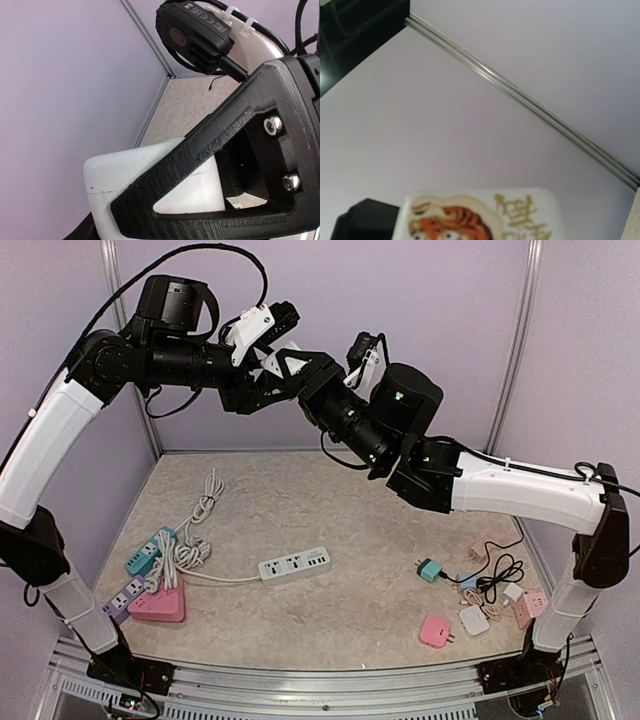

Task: Insert the plug
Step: Pick up the plug from the center of the board.

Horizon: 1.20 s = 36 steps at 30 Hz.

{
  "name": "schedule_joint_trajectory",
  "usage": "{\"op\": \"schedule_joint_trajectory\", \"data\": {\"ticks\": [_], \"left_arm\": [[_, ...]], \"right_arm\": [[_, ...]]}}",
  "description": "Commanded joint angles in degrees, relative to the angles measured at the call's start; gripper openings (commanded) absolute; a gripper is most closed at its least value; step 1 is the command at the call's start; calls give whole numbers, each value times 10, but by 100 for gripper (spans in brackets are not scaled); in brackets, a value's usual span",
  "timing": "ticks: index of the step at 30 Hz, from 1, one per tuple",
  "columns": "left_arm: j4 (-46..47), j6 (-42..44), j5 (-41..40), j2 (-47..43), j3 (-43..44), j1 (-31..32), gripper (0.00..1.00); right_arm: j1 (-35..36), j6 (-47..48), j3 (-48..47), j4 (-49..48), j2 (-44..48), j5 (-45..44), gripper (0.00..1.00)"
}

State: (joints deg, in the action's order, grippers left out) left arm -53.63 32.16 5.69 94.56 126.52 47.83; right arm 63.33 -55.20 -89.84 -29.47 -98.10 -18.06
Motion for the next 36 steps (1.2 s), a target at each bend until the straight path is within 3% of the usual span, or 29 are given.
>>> {"op": "schedule_joint_trajectory", "data": {"ticks": [1,2,3,7,8,9,14,21,27,34,36], "left_arm": [[-8,25,16,-1,-10,-5,0],[-12,27,19,-4,-12,-5,0],[-17,30,23,-5,-13,-6,0],[-41,45,46,-16,-19,-11,0],[-48,51,49,-18,-22,-13,0],[-57,58,52,-22,-25,-14,0],[-108,109,61,-35,-40,-14,0],[-130,132,61,-42,-49,-8,0],[-131,132,63,-39,-46,-1,0],[-133,132,63,-39,-47,5,0],[-131,132,61,-38,-46,5,0]], "right_arm": [[6,10,-19,31,0,38,0],[4,18,-21,44,3,42,0],[2,25,-24,55,5,49,10],[-21,58,-15,98,28,106,79],[-29,62,-8,108,37,121,92],[-38,66,-1,121,48,134,99],[-88,126,8,227,97,235,100],[-113,236,-138,527,52,399,100],[-118,224,-149,547,21,433,100],[-124,186,-148,488,-17,505,99],[-124,172,-147,470,-30,536,95]]}}
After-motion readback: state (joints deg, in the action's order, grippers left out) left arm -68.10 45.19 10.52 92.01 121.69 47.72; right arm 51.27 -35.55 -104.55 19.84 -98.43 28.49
